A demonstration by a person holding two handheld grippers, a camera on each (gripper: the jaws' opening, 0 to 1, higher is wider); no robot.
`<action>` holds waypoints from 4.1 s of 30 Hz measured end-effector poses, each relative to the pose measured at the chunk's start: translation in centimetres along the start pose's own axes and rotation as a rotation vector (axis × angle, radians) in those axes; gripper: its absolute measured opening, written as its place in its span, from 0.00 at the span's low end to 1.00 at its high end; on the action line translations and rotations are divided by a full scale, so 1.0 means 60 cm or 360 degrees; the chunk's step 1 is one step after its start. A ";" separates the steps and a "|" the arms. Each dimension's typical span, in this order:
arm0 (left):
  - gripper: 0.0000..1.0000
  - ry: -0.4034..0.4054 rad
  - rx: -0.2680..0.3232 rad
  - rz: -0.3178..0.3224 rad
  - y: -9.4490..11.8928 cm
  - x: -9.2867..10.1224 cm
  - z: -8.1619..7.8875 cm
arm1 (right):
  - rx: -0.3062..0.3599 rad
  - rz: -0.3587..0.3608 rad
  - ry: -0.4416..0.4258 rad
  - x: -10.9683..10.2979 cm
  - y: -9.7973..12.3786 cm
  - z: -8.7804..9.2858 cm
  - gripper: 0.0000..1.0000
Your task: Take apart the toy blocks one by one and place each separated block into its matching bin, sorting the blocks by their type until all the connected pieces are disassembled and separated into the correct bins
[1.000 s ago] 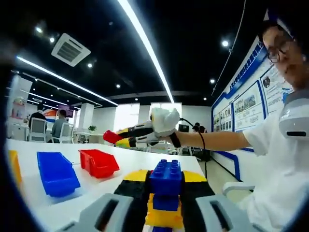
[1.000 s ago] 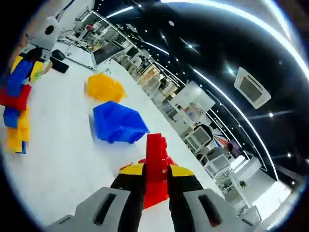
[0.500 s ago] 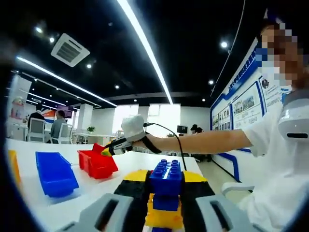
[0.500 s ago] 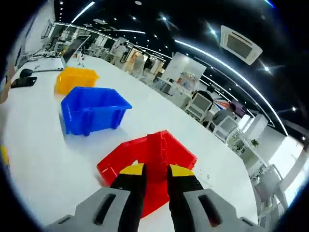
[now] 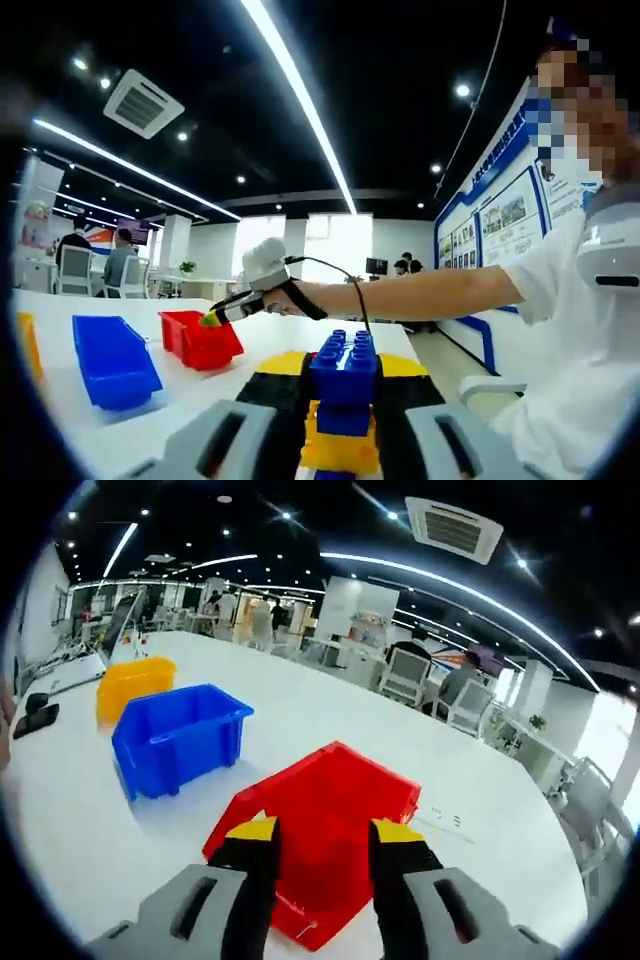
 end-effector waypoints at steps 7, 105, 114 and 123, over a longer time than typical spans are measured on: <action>0.26 0.0004 0.0005 -0.0004 0.000 -0.001 0.000 | 0.0248 -0.0212 -0.0120 -0.025 0.072 -0.060 0.48; 0.25 0.0039 0.0022 -0.0800 0.062 -0.118 -0.037 | 0.0730 0.0057 0.0008 -0.314 0.478 0.040 0.23; 0.25 0.0117 -0.0013 -0.1021 0.072 -0.209 -0.034 | 0.0740 0.0055 0.0017 -0.312 0.480 0.041 0.23; 0.26 0.0105 -0.0098 -0.1191 0.067 -0.298 -0.036 | 0.0751 0.0053 0.0003 -0.312 0.484 0.038 0.23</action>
Point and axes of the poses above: the point that each gripper's makers call its tool centre point, and the gripper's own axes: y roughly backward along the fingers, x roughly to its right, z roughly out of its underside, the point moved 3 cm from there along y, roughly backward along the fingers, and after that the axes turned 11 degrees about z, right-handed, at the moved point
